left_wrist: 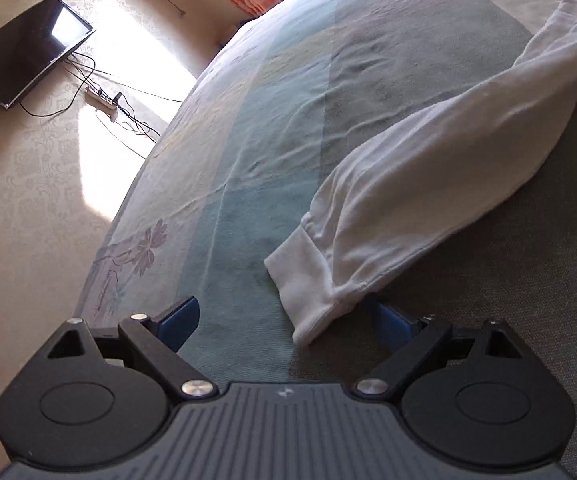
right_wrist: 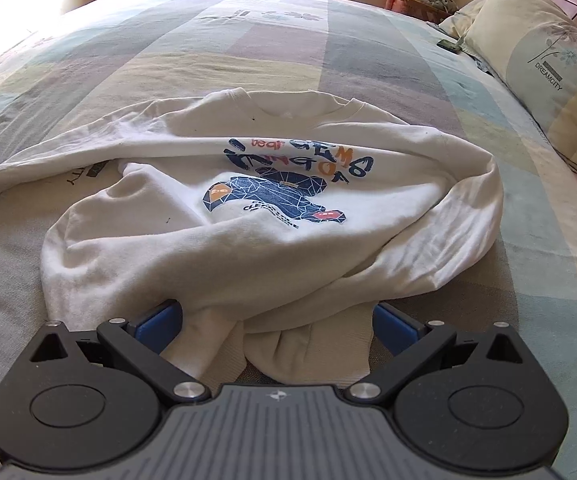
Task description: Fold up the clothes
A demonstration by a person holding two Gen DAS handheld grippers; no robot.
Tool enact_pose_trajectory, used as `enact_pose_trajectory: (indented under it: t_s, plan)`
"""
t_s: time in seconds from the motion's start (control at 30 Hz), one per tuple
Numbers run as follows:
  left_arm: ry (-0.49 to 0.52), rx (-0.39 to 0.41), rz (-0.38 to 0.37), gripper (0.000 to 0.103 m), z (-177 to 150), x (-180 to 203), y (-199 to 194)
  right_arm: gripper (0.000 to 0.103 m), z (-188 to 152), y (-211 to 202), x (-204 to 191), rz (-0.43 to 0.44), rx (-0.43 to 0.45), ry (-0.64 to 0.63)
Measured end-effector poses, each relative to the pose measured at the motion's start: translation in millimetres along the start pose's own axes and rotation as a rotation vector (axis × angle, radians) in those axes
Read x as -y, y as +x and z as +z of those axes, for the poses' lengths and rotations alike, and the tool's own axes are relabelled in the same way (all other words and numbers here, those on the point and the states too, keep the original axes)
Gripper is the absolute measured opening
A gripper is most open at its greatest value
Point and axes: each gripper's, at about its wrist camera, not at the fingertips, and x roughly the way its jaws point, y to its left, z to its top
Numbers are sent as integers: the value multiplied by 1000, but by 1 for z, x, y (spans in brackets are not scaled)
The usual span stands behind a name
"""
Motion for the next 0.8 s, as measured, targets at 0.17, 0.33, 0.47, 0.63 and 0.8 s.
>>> enact_pose_trajectory:
  t_s: [0.17,0.33,0.47,0.63,0.8]
  plan:
    - [-102,25,-147,93,-5,-3,-30,103,2,1,-14,-16,-26,-39]
    - [-103,135,-293,93,6,14,-66,103,-1,13,-24,-38,-48,-77]
    - [-78,171,-339,93,15,44,-77,103,-8,29,-30,-57,-71,-94]
    - [-75,176,-430,93,29,70,-90,103,-19,43,-25,-33,-72,-47]
    - [-28,214,-478,93,50,93,-110,103,-36,42,-9,43,17,87]
